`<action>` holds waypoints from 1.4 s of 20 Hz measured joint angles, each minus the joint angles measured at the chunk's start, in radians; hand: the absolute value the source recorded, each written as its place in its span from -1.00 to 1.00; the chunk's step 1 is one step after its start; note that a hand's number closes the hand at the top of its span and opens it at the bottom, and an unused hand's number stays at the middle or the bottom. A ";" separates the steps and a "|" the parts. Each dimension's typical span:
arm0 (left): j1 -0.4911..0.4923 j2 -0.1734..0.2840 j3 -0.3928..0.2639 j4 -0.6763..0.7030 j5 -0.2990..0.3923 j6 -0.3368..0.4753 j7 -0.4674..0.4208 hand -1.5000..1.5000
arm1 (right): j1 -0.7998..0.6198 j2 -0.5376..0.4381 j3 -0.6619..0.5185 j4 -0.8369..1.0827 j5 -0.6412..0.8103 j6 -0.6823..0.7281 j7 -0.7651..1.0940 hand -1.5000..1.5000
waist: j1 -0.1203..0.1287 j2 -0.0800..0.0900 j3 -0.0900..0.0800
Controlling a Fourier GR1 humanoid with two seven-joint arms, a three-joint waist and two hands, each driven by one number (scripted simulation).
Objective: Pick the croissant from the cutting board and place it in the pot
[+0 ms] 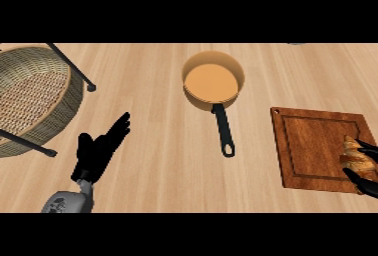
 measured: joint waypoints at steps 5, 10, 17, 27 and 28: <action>0.002 -0.004 0.005 0.018 -0.004 -0.005 -0.019 0.00 | -0.025 0.014 -0.019 0.066 -0.012 0.011 -0.077 1.00 | 0.001 -0.001 -0.005; -0.002 -0.006 -0.008 0.008 -0.010 -0.017 -0.014 0.00 | -0.096 0.002 0.017 0.100 0.011 0.089 -0.125 1.00 | 0.024 0.005 0.002; -0.047 -0.028 -0.041 0.015 -0.018 -0.034 -0.006 0.00 | -0.349 -0.068 0.146 0.098 0.068 0.300 -0.056 1.00 | 0.106 0.032 0.024; -0.052 -0.033 -0.030 0.015 -0.020 -0.021 0.002 0.00 | -0.552 -0.140 0.229 0.149 0.141 0.276 -0.142 1.00 | 0.088 0.033 0.026; -0.050 -0.034 -0.031 0.014 -0.021 -0.021 0.001 0.00 | -0.571 -0.145 0.235 0.157 0.149 0.266 -0.153 1.00 | 0.087 0.033 0.026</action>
